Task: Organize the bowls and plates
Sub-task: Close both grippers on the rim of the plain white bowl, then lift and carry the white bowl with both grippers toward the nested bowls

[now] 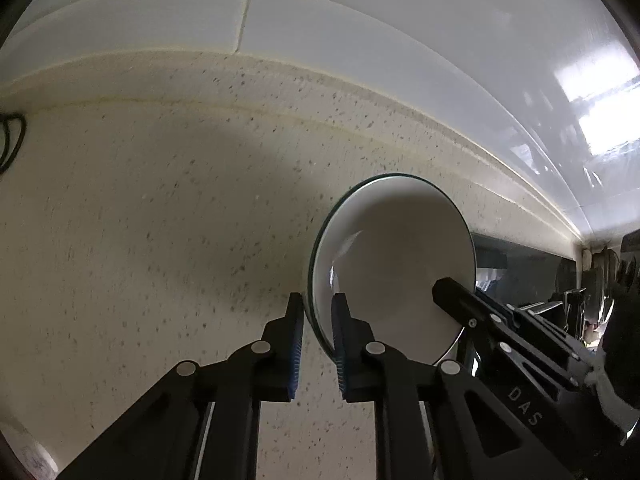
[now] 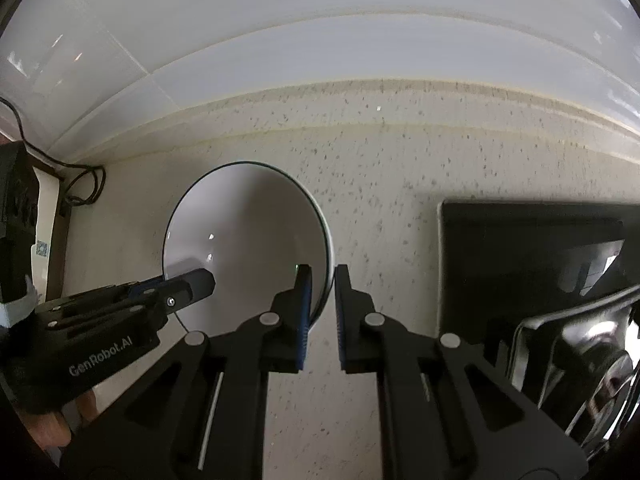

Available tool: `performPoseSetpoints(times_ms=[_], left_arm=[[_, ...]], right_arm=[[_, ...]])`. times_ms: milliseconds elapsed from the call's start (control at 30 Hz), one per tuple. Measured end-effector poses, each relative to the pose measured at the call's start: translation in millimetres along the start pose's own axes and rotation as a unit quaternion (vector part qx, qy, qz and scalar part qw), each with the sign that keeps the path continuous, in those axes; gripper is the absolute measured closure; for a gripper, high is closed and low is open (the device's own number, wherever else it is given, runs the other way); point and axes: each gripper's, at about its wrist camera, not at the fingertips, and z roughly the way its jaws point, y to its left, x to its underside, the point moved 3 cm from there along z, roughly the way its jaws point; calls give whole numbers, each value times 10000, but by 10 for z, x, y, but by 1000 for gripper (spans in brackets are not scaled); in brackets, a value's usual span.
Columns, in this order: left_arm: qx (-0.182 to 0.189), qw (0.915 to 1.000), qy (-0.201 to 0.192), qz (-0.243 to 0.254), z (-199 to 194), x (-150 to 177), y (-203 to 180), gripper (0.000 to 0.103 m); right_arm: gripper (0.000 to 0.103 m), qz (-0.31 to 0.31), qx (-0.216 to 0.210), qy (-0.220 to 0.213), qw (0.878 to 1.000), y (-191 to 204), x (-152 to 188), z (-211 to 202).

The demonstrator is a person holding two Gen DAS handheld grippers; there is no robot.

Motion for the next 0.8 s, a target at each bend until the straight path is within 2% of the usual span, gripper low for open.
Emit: performPoseSetpoints(times_ms=[333,433,800], left_arm=[[-69,9998,-72,-185,-220,559,200,90],[-13,9995,-60,-308,-237,695,249,90],[7,9999,67,-103,-241,1088,76,90]], right_arm=[[89,-194,-158,46,9997,214,563,-144],[89,-254,-72,30,9996,237,686,-212],[89,-117,242,97,9996,208,1231,-492]])
